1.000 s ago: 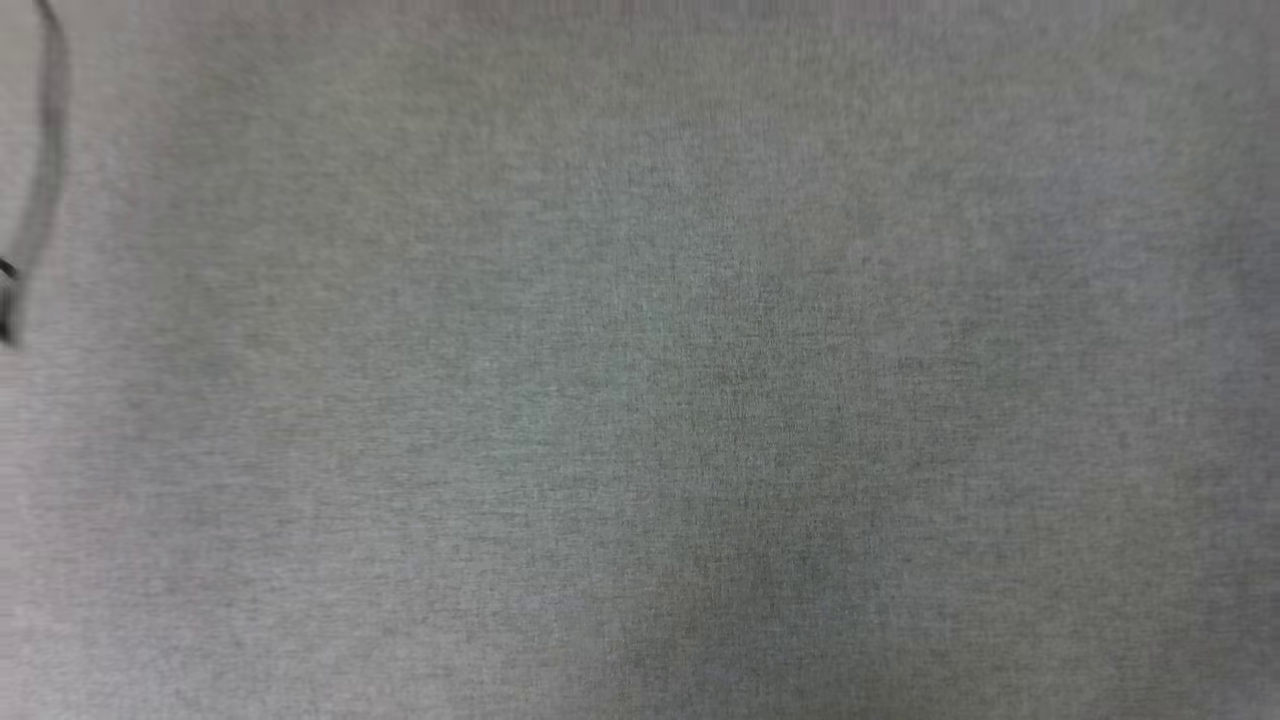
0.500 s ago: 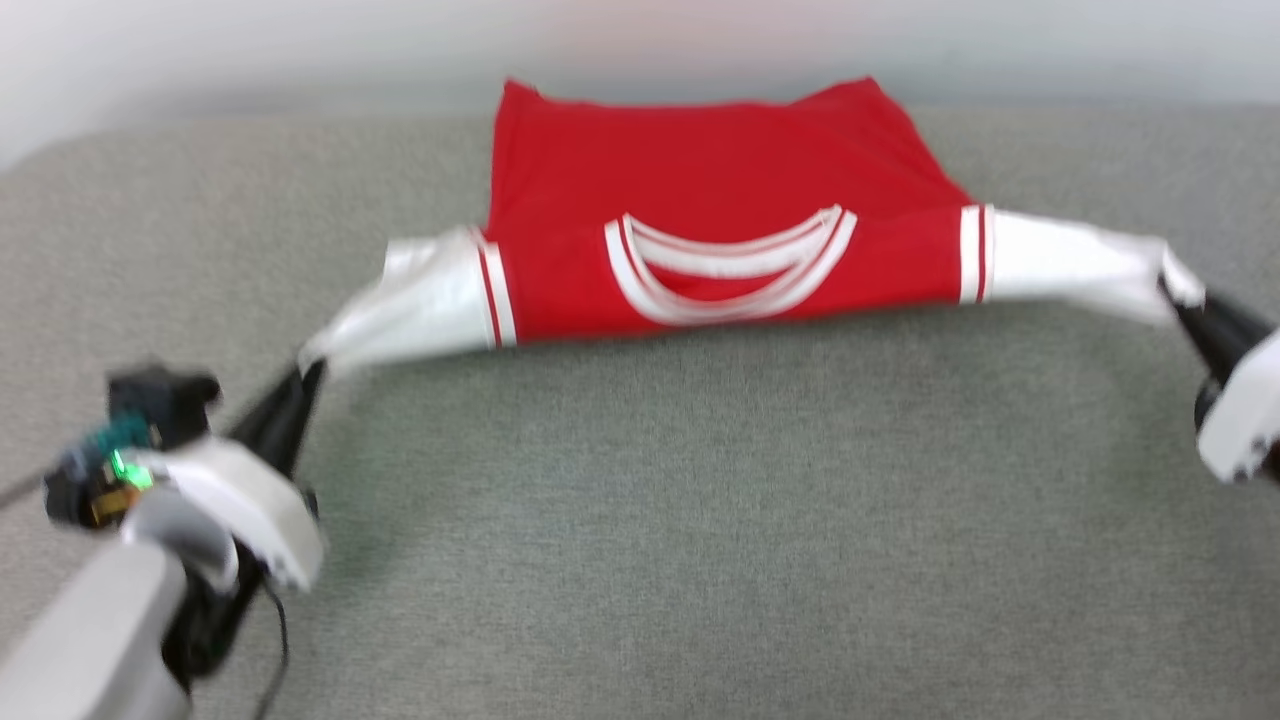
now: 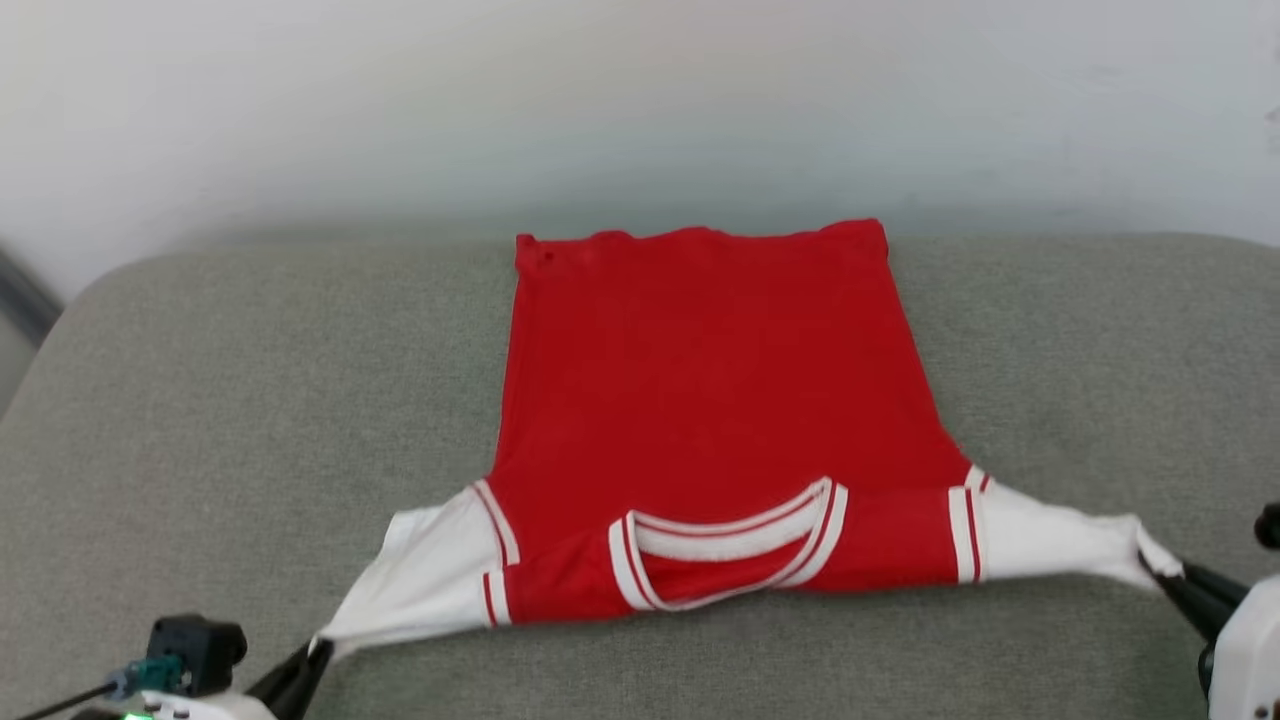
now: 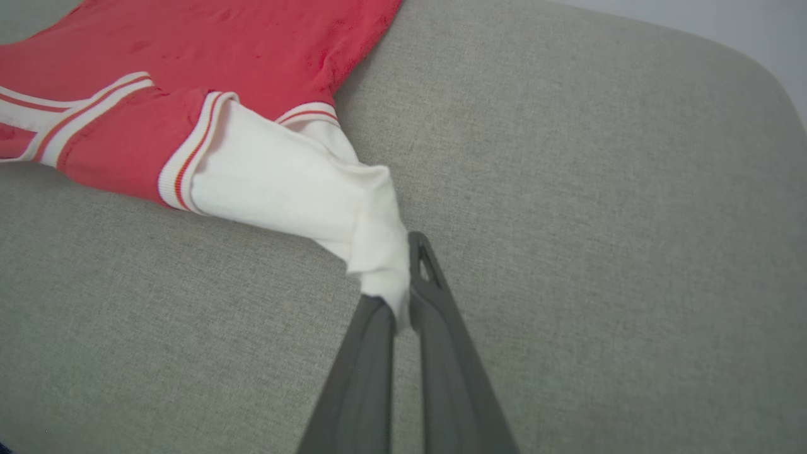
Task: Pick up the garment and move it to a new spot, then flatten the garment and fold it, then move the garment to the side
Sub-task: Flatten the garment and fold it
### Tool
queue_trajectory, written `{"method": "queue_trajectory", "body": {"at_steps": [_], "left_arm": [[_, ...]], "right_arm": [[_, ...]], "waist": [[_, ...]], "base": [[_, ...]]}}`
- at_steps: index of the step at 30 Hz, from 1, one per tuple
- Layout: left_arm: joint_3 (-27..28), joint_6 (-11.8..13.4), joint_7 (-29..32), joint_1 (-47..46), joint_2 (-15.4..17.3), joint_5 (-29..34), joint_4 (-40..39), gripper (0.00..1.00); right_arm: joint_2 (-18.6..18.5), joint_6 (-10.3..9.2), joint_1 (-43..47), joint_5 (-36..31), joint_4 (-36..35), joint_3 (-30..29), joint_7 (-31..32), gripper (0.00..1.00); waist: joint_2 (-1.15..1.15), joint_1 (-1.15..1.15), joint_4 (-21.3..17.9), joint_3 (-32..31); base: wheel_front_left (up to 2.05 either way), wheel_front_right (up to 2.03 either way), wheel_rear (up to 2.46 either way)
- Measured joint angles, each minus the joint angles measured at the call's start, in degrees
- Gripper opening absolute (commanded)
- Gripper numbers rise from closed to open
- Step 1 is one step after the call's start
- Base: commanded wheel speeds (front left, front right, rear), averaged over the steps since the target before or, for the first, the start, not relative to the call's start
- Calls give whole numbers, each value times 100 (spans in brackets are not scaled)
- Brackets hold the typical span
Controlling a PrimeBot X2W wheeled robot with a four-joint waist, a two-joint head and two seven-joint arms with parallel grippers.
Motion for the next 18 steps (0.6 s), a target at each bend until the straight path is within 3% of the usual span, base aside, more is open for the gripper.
{"method": "queue_trajectory", "body": {"at_steps": [11, 17, 18], "left_arm": [[-219, 226, 313, 1195, 156, -479, -788, 0], [-209, 275, 348, 1282, 191, -537, -899, 0], [-220, 274, 357, 1282, 192, -535, -924, 0]], "right_arm": [[-132, -1, 1599, 380, -679, -144, 482, 0], [-134, -1, 1899, 454, -853, -403, 748, 0], [-131, -1, 1914, 443, -873, -449, 759, 98]], "waist": [[0, 0, -106, -302], [0, 1, -114, -340], [0, 1, -108, -334]], "base": [[0, 0, 0], [0, 0, 0], [0, 0, 0]]}}
